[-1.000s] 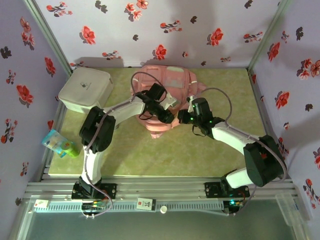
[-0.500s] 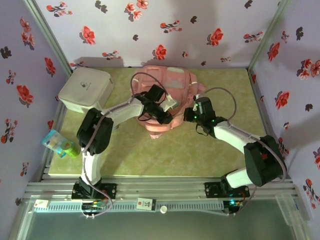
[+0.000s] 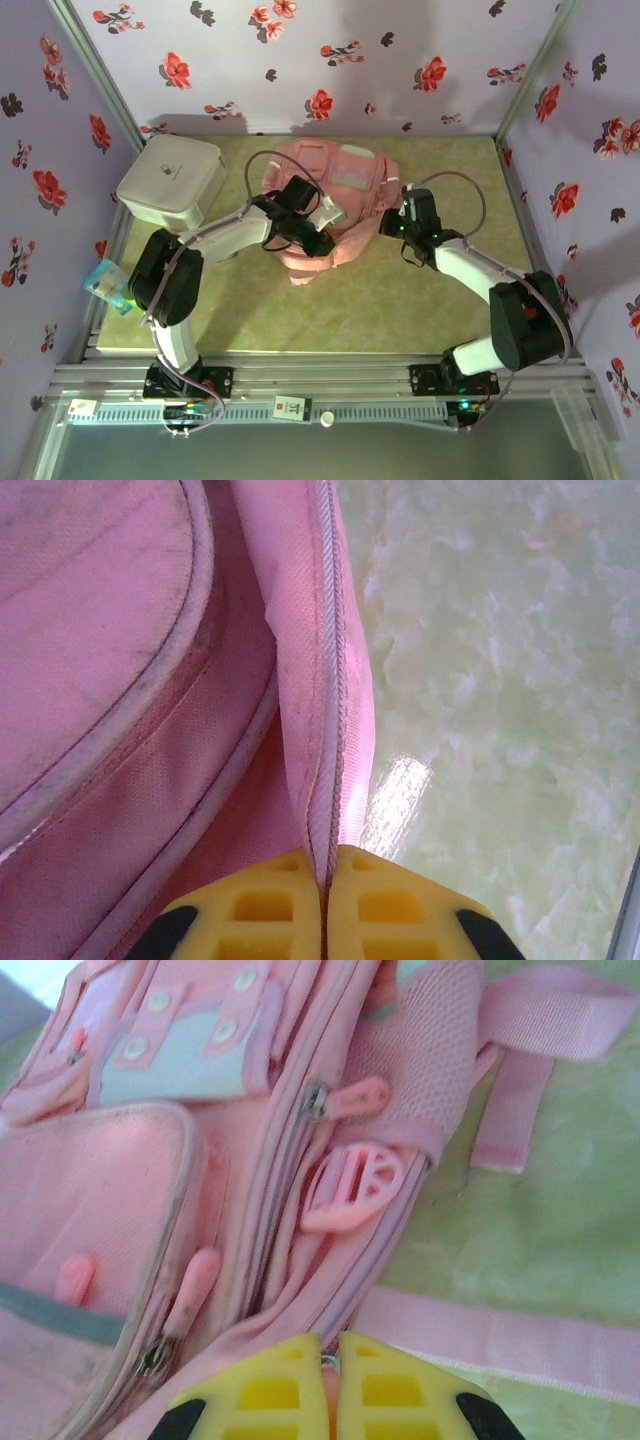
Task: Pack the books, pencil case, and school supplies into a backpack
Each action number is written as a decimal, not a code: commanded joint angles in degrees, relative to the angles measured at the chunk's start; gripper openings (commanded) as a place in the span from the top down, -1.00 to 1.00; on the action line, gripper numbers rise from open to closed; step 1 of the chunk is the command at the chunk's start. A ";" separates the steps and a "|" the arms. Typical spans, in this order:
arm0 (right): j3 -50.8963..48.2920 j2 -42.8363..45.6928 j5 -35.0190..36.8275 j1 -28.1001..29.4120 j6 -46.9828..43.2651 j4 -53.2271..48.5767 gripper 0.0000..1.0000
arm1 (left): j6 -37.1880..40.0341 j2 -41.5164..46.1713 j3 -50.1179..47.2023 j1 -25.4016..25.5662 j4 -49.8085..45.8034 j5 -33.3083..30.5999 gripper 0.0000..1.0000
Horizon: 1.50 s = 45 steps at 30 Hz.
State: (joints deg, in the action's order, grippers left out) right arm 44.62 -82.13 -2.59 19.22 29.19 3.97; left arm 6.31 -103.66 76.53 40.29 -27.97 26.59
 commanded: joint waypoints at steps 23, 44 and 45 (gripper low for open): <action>1.62 -1.98 2.13 -7.05 2.30 -1.85 -0.05 | -3.11 9.39 -1.22 2.00 -5.76 -4.09 0.00; -2.08 7.00 0.49 -7.06 4.84 -7.68 -0.46 | 20.95 -7.20 12.34 5.16 -8.07 -26.75 -0.32; -2.04 6.98 0.39 -7.01 4.87 -7.57 -0.47 | 21.18 -7.84 12.89 5.17 -8.07 -26.69 -0.28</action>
State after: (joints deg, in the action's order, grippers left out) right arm 43.07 -76.38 -1.54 12.21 33.06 -3.09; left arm 23.24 -109.91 86.91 45.10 -35.44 0.84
